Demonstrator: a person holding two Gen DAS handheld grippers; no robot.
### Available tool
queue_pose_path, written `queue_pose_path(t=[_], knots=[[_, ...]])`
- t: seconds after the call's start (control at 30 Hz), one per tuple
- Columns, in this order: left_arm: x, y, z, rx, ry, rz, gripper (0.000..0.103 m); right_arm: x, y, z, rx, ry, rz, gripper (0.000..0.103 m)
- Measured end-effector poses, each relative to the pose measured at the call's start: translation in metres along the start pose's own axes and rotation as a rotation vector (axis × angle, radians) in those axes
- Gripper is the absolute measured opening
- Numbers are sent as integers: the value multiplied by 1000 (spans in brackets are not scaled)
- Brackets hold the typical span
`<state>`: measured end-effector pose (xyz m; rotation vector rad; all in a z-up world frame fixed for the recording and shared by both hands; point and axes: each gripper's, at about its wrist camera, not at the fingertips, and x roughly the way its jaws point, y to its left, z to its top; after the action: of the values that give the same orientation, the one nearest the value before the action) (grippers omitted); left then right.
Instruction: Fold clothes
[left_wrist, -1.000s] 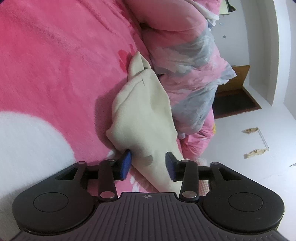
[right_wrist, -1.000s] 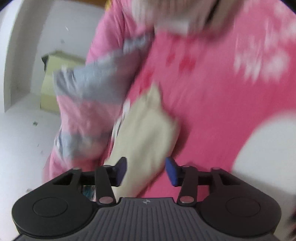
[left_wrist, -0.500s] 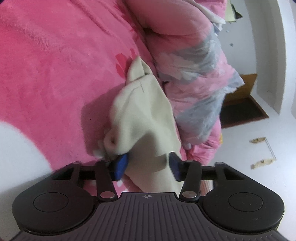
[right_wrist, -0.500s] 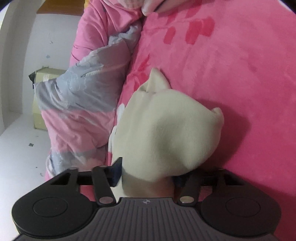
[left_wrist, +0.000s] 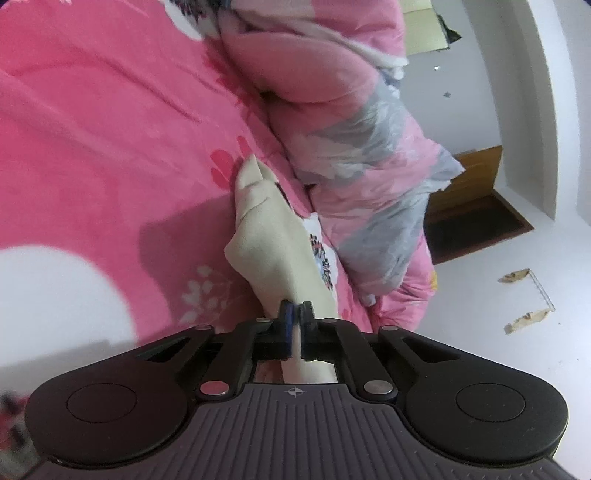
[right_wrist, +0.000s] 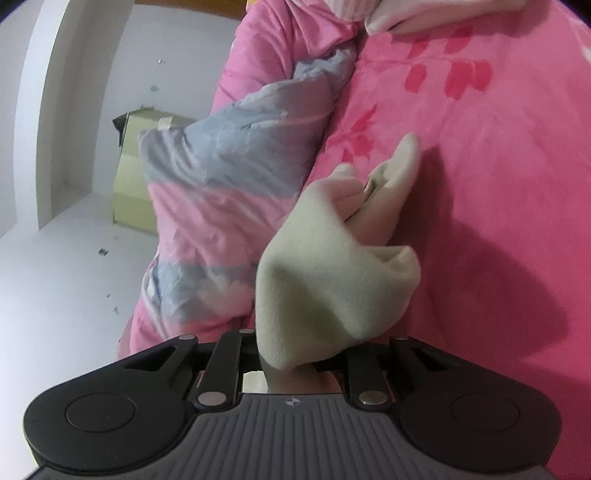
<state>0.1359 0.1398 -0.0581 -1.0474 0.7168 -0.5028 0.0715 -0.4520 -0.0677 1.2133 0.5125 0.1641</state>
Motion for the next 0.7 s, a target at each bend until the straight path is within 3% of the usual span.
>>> queue_pose_path(t=[0.13,0.23,0.33,0.37,0.4,0.43,0.47,0.5,0.63,0.7], knots=[[-46,-2,-2,40,-24,-33,0,-30,-10,-26,3,40,17,18],[-56,11,-4,12,46,-45,0,-33,-29,-30,59,53,26,19],[-46,18,-14,24,113,-4,5,-35,-42,-32,100,60,35,19],[-39,18,-17,29,137,1,17,-34,-42,-32,103,59,38,19],[-32,17,-20,38,151,8,39,-33,-42,-31,107,58,40,20],[-23,13,-22,59,148,20,51,-32,-43,-31,110,56,43,20],[-14,10,-24,85,136,36,70,-31,-43,-31,114,55,45,20],[-4,6,-24,112,126,51,80,-30,-43,-31,117,53,48,20],[42,4,-17,131,120,107,83,-30,-48,-32,132,56,51,20],[53,5,-14,130,81,131,82,-31,-53,-34,144,53,57,20]])
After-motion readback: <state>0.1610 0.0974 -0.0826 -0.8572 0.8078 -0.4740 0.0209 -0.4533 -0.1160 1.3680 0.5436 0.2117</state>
